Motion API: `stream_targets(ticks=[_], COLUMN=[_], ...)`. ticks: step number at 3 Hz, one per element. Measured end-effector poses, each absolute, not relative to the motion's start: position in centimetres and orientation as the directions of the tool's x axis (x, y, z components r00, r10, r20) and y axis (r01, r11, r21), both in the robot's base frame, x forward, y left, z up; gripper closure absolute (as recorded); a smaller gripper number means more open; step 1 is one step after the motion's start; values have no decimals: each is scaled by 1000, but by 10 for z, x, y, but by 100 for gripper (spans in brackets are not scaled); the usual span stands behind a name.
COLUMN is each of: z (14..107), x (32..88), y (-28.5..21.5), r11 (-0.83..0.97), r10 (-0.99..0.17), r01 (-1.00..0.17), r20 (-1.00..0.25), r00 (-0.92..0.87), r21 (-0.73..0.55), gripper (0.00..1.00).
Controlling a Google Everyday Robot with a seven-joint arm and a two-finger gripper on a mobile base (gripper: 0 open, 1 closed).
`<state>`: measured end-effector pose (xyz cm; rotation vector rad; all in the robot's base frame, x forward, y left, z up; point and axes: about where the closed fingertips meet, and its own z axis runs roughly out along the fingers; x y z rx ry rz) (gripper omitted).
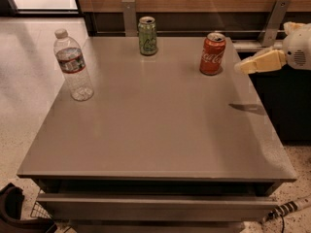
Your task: Move coke can near water bottle
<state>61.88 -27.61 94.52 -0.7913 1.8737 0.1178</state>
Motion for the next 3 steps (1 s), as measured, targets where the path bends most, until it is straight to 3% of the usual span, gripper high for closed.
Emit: stream_targets(ticks=[1, 2, 3], z=[943, 943, 913], x=[644, 643, 668], y=[-276, -274, -266], r11=[765, 764, 750], r10=[-377, -386, -299], r01=[-611, -610, -652], r20=[-911, -906, -937], r00=[-170, -173, -180], r21=[-203, -209, -114], gripper=[0, 0, 0])
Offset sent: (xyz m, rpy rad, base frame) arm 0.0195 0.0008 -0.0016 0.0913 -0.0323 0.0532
